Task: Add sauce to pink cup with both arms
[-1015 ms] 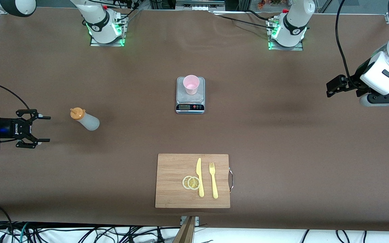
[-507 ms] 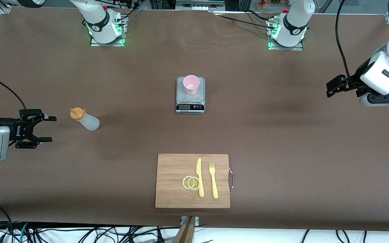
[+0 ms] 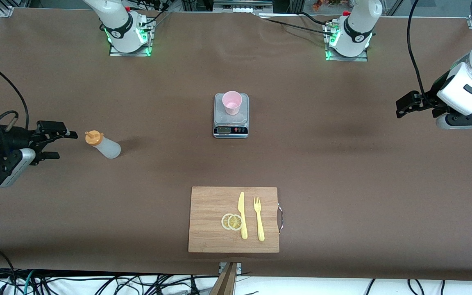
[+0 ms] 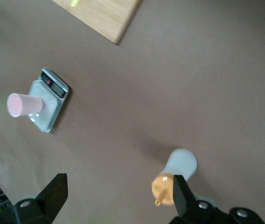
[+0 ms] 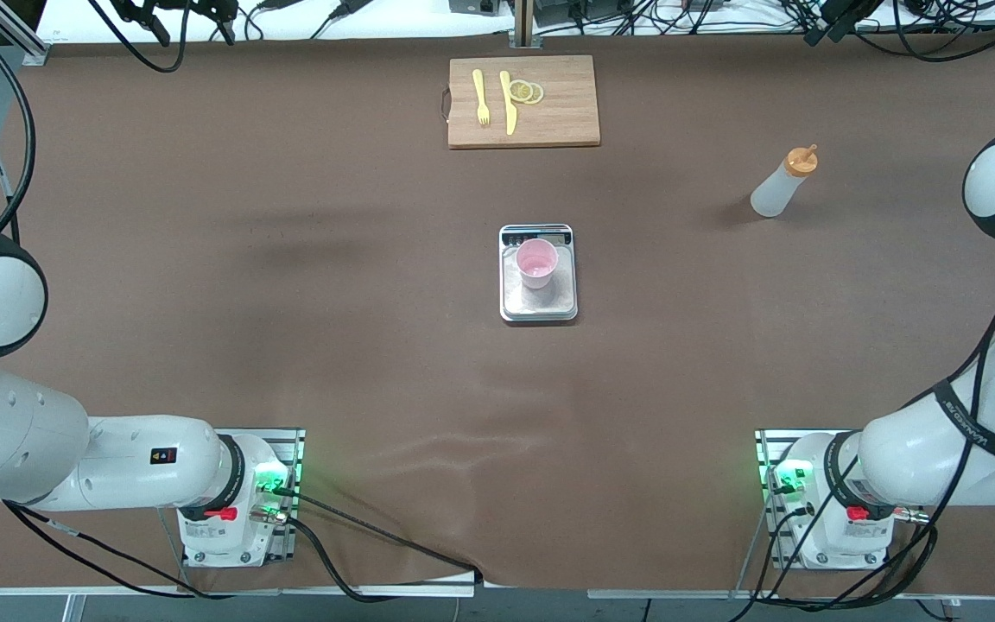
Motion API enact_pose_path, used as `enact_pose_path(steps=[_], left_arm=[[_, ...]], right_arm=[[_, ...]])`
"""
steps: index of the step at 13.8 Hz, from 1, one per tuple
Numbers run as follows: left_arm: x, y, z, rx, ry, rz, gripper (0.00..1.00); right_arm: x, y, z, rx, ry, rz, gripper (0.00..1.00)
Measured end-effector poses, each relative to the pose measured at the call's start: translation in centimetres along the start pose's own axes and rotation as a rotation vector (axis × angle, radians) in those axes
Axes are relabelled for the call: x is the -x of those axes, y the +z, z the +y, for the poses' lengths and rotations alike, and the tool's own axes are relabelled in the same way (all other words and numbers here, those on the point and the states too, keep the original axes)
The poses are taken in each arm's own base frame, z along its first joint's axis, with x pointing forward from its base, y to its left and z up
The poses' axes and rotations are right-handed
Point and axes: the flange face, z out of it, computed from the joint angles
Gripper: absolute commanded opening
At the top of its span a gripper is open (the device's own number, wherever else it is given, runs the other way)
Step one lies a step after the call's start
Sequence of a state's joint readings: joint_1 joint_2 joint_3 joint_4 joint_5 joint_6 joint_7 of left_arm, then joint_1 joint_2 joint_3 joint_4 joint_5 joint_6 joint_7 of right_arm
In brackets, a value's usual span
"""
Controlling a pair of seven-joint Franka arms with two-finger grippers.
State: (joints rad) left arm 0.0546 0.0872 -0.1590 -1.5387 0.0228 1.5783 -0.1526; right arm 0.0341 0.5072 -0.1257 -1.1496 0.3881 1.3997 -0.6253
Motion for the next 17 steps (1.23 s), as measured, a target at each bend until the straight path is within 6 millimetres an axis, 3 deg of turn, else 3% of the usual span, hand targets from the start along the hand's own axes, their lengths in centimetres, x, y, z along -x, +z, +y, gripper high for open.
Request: enact_pose_path(steps=[5,7,11,14,17], left_arm=[[0.0,0.0,0.0,0.000,0.000,0.000,1.00],[0.0,0.0,0.0,0.000,0.000,0.000,1.00],[0.0,0.0,0.0,0.000,0.000,0.000,1.00],[0.0,0.0,0.0,0.000,0.000,0.000,1.00],[0.0,0.0,0.0,0.000,0.000,0.000,1.00]], right_arm=[[-0.4,-0.5,-5.8,0.156,0.226,-0.088,1.00],[0.3,-0.6,-7.1,0.200,0.279,-0.109,1.00],[3.1,-2.1,-6.1,0.282,0.324,-0.129,1.00],[4.3,-3.7,-4.6,0.347,0.353,-0.100,1.00],[5.3,-5.9,-4.3,0.404,0.369,-0.052,1.00]])
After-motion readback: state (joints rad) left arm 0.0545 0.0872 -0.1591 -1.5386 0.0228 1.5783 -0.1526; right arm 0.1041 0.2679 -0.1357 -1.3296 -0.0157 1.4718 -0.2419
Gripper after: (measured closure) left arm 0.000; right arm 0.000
